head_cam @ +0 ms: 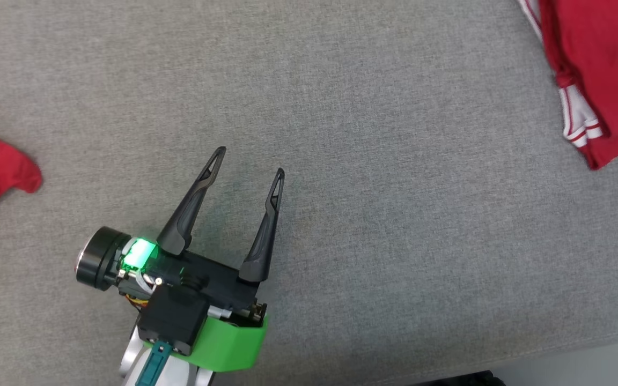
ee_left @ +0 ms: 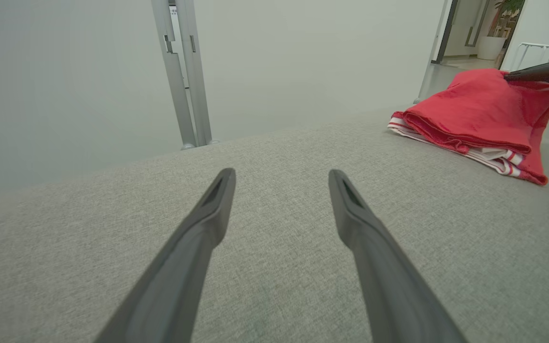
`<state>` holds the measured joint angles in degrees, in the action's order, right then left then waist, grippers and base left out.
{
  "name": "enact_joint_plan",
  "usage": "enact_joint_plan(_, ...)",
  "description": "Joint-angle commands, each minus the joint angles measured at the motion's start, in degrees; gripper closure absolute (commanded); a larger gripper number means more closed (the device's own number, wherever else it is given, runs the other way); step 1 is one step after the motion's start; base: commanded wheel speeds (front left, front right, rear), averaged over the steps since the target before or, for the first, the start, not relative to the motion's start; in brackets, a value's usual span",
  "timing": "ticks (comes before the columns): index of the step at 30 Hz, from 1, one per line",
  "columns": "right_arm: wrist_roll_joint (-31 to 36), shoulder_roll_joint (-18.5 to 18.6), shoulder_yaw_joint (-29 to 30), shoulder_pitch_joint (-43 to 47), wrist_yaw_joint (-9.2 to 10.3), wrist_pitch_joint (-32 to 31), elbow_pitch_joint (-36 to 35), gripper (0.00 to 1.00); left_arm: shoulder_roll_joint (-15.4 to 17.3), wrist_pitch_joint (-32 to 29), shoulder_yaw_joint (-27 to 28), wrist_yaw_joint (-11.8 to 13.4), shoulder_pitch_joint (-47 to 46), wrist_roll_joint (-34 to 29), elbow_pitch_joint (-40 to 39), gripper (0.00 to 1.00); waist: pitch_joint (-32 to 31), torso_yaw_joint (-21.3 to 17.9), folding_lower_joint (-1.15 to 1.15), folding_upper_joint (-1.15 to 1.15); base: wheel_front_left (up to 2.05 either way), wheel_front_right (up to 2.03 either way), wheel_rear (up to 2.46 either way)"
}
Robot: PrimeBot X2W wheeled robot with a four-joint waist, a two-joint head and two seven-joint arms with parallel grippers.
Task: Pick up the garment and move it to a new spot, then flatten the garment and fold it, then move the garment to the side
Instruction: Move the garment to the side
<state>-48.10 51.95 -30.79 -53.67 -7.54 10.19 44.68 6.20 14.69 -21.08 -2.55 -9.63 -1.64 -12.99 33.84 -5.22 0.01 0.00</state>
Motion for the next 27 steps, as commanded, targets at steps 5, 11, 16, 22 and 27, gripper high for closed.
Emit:
enact_joint_plan(5,3.7,4.5,0.9,-3.7,0.10,0.3,1.1,1.00,1.1,-0.9,0.5,-0.3,-1.4,0.4,-2.1,0.00,5.5,-3.3,-0.01,0.00,0.00,0.00,0.00)
enact_joint_plan(11,5.3,5.7,1.6,-6.7,0.09,0.2,3.6,0.77,1.2,-1.3,1.0,-0.4,-1.5,2.3,-2.3,0.00,6.3,-3.0,-0.01,0.00,0.00,0.00,0.00)
enact_joint_plan(16,8.1,3.3,1.5,-7.9,0.09,2.0,7.2,0.00,0.7,-0.9,0.5,-0.2,-2.0,2.9,-0.7,0.00,4.4,-2.1,-0.01,0.00,0.00,0.00,0.00)
enact_joint_plan(22,7.6,-4.0,1.1,-3.6,0.09,4.5,6.6,0.00,-0.5,0.0,1.4,1.2,0.2,5.4,3.9,0.00,-3.2,-0.2,-0.01,0.00,0.00,0.00,0.00)
enact_joint_plan(27,7.4,-10.8,0.3,4.6,0.09,5.0,-0.8,0.00,-1.2,0.5,4.5,2.2,2.6,9.6,9.5,0.00,-11.0,1.2,-0.01,0.00,0.00,0.00,0.00)
